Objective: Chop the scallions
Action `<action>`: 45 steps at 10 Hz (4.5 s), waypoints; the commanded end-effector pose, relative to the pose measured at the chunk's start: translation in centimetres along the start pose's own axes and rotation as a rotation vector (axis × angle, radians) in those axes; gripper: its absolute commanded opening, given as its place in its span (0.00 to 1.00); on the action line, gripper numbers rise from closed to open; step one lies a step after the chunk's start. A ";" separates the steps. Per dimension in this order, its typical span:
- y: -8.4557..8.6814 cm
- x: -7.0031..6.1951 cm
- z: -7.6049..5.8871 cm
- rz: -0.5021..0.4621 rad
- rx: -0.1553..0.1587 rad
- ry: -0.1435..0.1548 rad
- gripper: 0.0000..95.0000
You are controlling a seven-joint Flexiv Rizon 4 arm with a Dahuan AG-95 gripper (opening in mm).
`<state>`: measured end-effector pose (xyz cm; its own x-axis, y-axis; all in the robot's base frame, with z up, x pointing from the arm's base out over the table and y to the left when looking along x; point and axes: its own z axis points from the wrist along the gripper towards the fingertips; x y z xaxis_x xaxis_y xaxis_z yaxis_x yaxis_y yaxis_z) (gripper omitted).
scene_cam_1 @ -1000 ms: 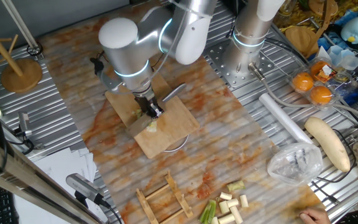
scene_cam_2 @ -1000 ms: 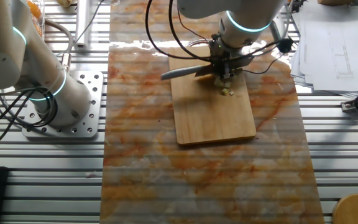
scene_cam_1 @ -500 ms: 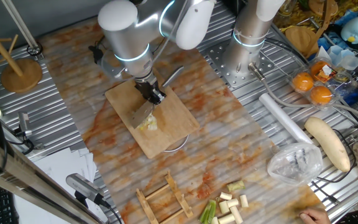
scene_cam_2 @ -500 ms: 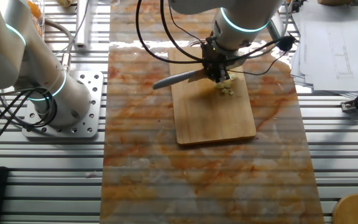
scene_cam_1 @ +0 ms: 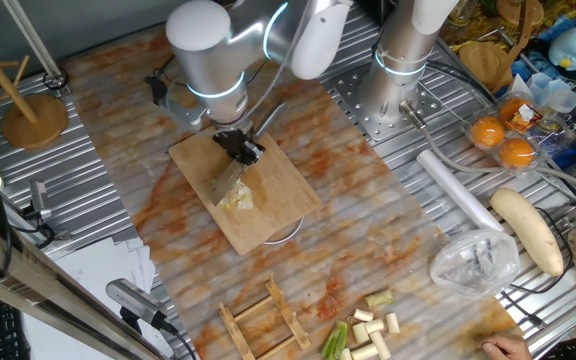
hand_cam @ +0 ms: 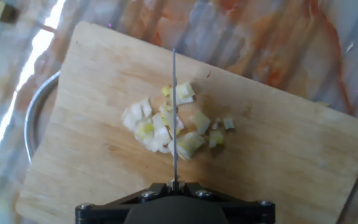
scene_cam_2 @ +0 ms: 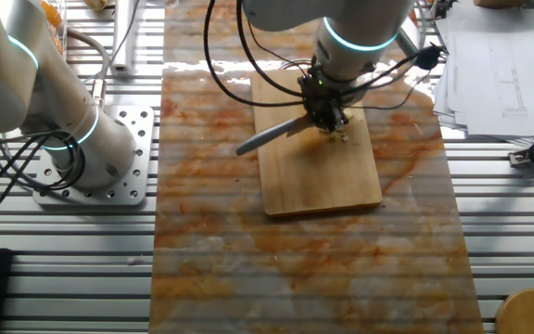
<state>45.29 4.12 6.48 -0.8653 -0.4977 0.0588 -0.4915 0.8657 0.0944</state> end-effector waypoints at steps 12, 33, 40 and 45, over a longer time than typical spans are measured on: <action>1.8 -2.0 1.1 0.055 -0.025 -0.002 0.00; 3.4 -2.5 1.3 -0.097 -0.037 0.031 0.00; 3.9 -2.1 2.3 -0.105 -0.028 0.023 0.00; 2.8 -1.1 0.0 -0.141 -0.004 0.039 0.00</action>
<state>44.52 6.87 7.28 -0.7831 -0.6166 0.0814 -0.6087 0.7867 0.1029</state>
